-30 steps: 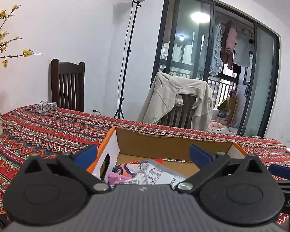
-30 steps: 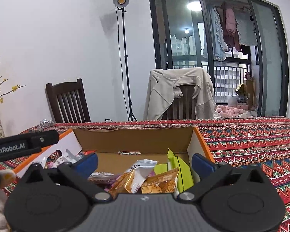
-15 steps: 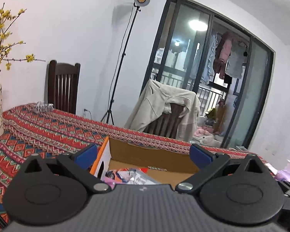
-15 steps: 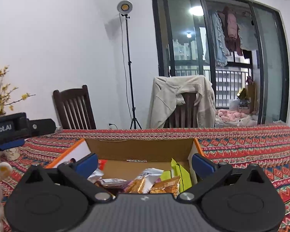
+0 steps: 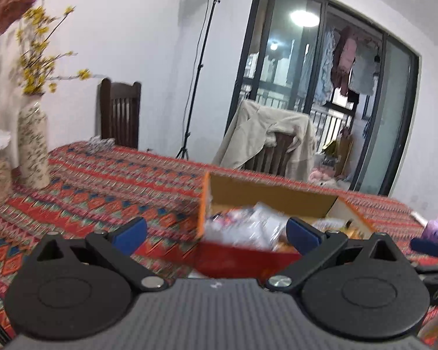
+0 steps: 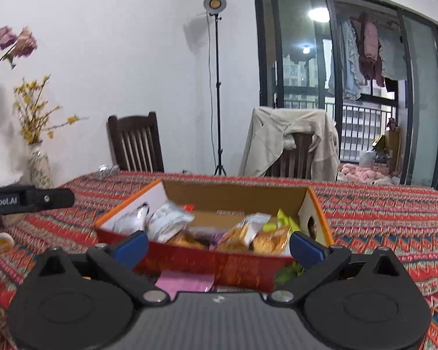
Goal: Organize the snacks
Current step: 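Withdraw both tools from the box back toward the snack pile, then move the right gripper toward a white packet while the left approaches a yellow packet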
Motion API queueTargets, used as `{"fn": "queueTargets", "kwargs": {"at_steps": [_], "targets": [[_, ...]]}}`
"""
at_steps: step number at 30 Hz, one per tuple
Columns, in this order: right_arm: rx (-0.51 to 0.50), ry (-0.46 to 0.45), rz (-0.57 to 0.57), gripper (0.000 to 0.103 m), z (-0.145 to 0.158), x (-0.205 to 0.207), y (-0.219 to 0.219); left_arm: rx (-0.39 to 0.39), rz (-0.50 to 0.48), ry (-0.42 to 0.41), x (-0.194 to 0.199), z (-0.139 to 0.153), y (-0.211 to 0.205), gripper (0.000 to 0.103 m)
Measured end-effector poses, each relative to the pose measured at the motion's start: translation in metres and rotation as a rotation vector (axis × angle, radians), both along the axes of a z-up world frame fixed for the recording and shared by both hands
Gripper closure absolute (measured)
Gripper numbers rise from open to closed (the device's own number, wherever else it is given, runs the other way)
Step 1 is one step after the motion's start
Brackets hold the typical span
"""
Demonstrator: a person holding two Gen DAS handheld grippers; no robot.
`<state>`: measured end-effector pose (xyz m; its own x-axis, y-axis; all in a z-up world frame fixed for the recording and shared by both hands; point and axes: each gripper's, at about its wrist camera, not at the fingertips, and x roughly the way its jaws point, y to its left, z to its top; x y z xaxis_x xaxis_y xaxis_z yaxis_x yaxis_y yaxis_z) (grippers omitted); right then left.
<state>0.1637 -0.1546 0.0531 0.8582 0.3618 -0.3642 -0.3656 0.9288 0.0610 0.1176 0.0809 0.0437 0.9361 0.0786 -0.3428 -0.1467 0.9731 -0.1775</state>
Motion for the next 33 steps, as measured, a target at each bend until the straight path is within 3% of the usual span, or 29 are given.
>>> {"fn": "queueTargets", "kwargs": {"at_steps": [7, 15, 24, 29, 33], "targets": [[-0.019, 0.073, 0.010, 0.000, -0.024, -0.017, 0.006, -0.018, 0.051, 0.110, -0.024, -0.044, 0.036, 0.000], [-0.010, 0.188, 0.044, 0.000, -0.050, -0.025, 0.016, -0.022, 0.070, 0.110, -0.035, -0.065, 0.054, 0.000], [-0.031, 0.240, 0.034, 0.000, -0.057, -0.025, 0.036, 0.004, 0.025, 0.096, -0.037, -0.067, 0.045, 0.000], [-0.019, 0.299, 0.011, 0.000, -0.059, -0.010, 0.048, -0.021, 0.024, 0.102, -0.036, -0.068, 0.049, 0.000], [-0.073, 0.318, 0.008, 0.000, -0.064, 0.000, 0.065, -0.028, 0.027, 0.101, -0.036, -0.069, 0.050, 0.000]]}}
